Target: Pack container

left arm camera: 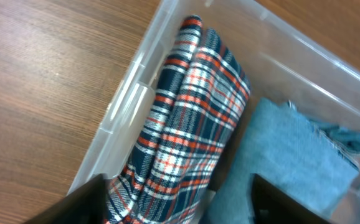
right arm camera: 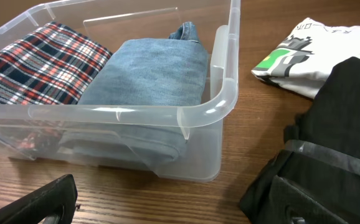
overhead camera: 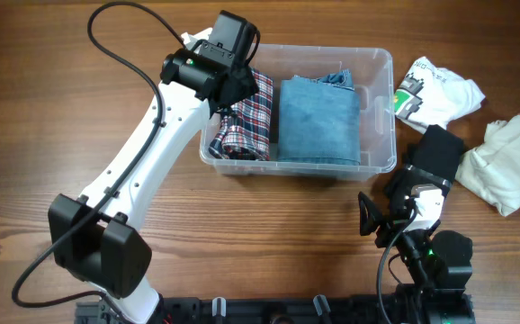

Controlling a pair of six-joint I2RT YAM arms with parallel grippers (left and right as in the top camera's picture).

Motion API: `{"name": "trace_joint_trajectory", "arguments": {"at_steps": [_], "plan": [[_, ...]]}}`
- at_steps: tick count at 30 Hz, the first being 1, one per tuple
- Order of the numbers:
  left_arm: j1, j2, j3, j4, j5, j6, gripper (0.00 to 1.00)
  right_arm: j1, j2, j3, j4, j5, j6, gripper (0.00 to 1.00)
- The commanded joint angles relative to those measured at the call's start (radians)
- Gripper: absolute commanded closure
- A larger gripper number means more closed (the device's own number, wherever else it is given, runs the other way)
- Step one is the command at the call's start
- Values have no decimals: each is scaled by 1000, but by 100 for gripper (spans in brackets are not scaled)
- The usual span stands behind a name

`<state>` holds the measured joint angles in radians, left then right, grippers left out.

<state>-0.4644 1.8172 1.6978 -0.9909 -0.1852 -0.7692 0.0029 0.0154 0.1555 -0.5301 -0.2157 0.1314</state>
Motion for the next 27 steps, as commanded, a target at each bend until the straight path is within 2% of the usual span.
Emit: {"name": "trace_joint_trajectory", "arguments": {"at_steps": [1,2,3,9,14,17,22,27], "plan": [[-5,1,6,15,43,33,65,-6,-9,0,4,-5,10,0],[-5,8,6,28,43,48,84,-6,-9,0,4,-5,10,0],[-5,13,6,37,47,73,95,-6,-9,0,4,-5,9,0],[-34,152,6,82,24,189,96,-6,-9,0,4,-5,10,0],[-44,365,6,77,1,173,96,-6,-9,0,4,-5,10,0],[-44,436,6,69,1,155,96,-6,-9,0,4,-5,9,0],[-44,365,73,33,21,156,96,-6,-9,0,4,-5,9,0],[-46,222,120,11,-76,191,95,-6,-9,0,4,-5,10,0]]}}
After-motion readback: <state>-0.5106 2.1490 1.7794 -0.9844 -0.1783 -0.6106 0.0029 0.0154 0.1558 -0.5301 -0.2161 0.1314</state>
